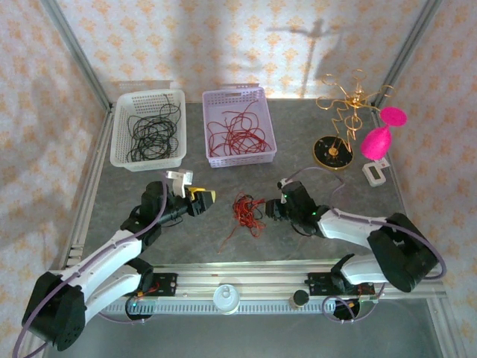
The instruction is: Untangle the cables
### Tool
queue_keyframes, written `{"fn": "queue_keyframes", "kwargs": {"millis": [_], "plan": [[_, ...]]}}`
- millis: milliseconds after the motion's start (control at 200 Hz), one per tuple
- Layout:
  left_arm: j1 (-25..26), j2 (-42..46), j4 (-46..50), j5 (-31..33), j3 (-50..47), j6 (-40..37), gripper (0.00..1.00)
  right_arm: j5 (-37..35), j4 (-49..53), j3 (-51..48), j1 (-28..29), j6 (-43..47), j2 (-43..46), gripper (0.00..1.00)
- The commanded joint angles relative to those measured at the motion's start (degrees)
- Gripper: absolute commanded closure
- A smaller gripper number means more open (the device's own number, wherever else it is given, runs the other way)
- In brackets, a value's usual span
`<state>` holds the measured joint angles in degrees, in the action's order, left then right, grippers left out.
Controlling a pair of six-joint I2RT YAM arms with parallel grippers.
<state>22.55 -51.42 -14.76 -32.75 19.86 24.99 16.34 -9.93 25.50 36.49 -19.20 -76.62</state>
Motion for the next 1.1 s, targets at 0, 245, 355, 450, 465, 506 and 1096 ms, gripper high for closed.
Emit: {"fn": "queue_keyframes", "kwargs": {"millis": [0,245,355,450,465,506,1096], "plan": [[0.67,-0.32,-2.46,-0.65,1.95,-1.81,0.44,2.62,-5.9,-0.36,0.81,2.38,-2.95,0.7],[1.26,-1.45,-2.46,0.05,2.47,-1.8,0.44,0.46,-7.06,0.08,1.66,3.05,-6.17,0.83],[1.45,-1.58,-2.21,0.23,2.9,-1.98,0.44,-1.37,-4.65,0.03,1.76,3.64,-3.65,0.93],[1.73,-1.75,-2.11,0.23,3.64,-2.24,0.44,-3.25,-0.51,0.93,1.85,4.54,0.67,0.99],[1.84,-1.75,-2.11,0.19,3.88,-2.27,0.44,-3.66,0.28,1.22,1.83,4.58,1.53,0.99],[2.07,-1.91,-1.86,0.15,4.53,-2.64,0.44,-4.68,3.08,2.25,1.98,4.87,3.8,1.0],[11.5,-19.44,7.81,-7.45,29.01,-20.71,0.31,-2.66,24.66,25.98,2.56,13.79,18.61,1.0]]}}
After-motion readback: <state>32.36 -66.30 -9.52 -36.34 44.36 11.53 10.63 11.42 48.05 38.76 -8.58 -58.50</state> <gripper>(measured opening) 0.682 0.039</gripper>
